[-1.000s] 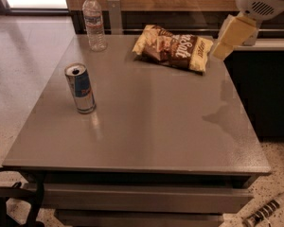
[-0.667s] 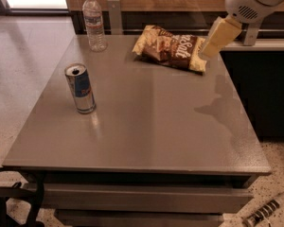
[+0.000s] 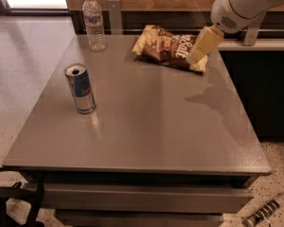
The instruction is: Pick brown chip bag
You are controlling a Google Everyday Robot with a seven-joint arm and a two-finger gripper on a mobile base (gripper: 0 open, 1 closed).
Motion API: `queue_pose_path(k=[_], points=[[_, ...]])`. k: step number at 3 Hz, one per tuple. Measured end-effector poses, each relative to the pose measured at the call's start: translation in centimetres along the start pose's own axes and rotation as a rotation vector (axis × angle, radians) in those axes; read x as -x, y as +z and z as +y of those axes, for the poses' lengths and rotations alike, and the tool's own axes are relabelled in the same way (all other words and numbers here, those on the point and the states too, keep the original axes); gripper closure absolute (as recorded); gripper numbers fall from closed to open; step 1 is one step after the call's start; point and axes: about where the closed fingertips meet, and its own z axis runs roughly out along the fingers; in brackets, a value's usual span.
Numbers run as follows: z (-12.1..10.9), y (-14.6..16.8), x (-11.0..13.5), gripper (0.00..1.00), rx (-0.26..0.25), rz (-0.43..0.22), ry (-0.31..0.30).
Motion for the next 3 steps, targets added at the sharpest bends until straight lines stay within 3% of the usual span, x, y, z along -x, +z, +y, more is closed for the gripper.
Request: queue_pose_path(k=[1, 3], points=[[0.0, 0.0, 0.0, 0.00, 0.000, 0.000, 0.000], [-2.0, 4.3, 0.7, 0.00, -0.011, -0.058, 0.069]])
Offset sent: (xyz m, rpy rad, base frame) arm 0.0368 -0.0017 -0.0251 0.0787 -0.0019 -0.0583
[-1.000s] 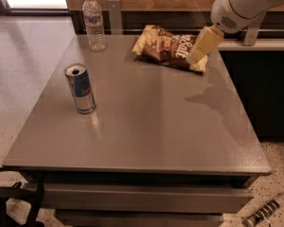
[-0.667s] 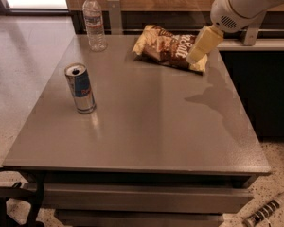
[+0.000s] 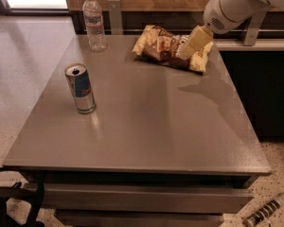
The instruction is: Pick brown chip bag
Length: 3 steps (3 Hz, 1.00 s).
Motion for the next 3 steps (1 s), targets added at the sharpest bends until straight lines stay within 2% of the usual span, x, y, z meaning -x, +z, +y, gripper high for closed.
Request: queue_pose_path(k=[1, 2, 3], points=[[-1.3, 3.0, 1.4, 0.00, 0.005, -0.036, 0.000], [-2.3, 6.7, 3.9, 0.00, 0.026, -0.083, -0.021], [-1.4, 10.6, 5.5, 0.00, 0.096, -0.086, -0.026]])
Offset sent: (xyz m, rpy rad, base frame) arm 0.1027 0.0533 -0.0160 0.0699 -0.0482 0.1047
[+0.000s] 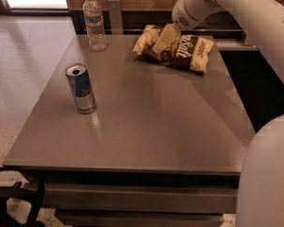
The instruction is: Pick brown chip bag
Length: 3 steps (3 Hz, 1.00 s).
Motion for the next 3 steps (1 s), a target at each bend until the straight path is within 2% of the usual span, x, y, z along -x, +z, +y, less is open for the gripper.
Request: queue_pose_path(k=[1, 2, 3], points=[[1.0, 3.3, -0.5, 0.00, 0.049, 0.056, 0.002], [2.0, 5.5, -2.1, 0.00, 0.086, 0.133, 0.011], [2.9, 6.4, -4.8, 0.15, 0.109, 0.207, 0.043]])
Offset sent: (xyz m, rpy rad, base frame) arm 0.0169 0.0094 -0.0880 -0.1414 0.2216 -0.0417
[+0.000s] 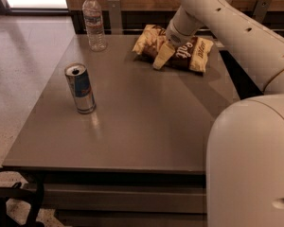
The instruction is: Pick brown chip bag
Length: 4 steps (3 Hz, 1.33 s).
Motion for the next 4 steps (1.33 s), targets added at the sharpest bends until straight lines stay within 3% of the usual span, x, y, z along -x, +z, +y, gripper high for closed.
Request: queue_pose_path(k=[3, 4], points=[[0.33, 0.60, 0.11, 0.83, 0.010, 0.003, -0.002], [0.18, 0.21, 0.33, 1.00, 0.011, 0.003, -0.002]])
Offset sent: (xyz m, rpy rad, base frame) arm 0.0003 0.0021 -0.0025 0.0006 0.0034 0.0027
